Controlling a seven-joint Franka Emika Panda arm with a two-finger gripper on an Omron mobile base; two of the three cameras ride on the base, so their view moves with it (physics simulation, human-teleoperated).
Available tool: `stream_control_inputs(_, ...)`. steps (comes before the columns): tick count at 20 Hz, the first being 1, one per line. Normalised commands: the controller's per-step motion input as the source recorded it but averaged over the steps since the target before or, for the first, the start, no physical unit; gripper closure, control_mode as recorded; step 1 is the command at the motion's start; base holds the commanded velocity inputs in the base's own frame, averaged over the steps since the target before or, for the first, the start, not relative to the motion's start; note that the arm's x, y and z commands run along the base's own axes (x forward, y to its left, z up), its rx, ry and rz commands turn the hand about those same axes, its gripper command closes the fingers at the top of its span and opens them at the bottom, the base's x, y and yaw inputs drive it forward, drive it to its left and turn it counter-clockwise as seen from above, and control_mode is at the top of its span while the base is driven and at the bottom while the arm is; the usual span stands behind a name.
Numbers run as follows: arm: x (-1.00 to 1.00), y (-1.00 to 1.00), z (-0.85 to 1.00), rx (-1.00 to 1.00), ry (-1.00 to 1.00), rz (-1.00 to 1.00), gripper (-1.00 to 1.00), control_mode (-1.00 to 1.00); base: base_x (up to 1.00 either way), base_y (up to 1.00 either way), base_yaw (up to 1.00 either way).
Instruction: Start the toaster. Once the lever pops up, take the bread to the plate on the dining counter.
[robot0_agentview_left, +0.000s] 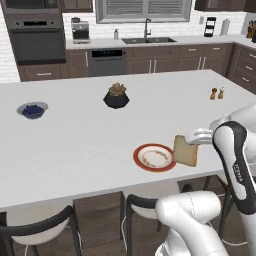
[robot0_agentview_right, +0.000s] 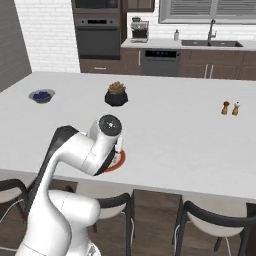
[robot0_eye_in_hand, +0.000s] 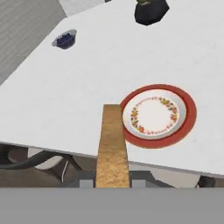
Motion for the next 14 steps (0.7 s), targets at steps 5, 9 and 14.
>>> stream_control_inputs(5, 0.89, -0.06, -0.54, 0.28, 0.00, 0.31, 1.00, -1.00, 0.00, 0.00, 0.00)
stream_control_inputs(9, 0.87, 0.03, -0.32, 0.23, 0.00, 0.16, 1.00, -1.00, 0.00, 0.00, 0.00)
stream_control_inputs(14, 0.54, 0.08, -0.49, 0.05, -0.03, 0.02, 1.00, -1.00, 0.00, 0.00, 0.00)
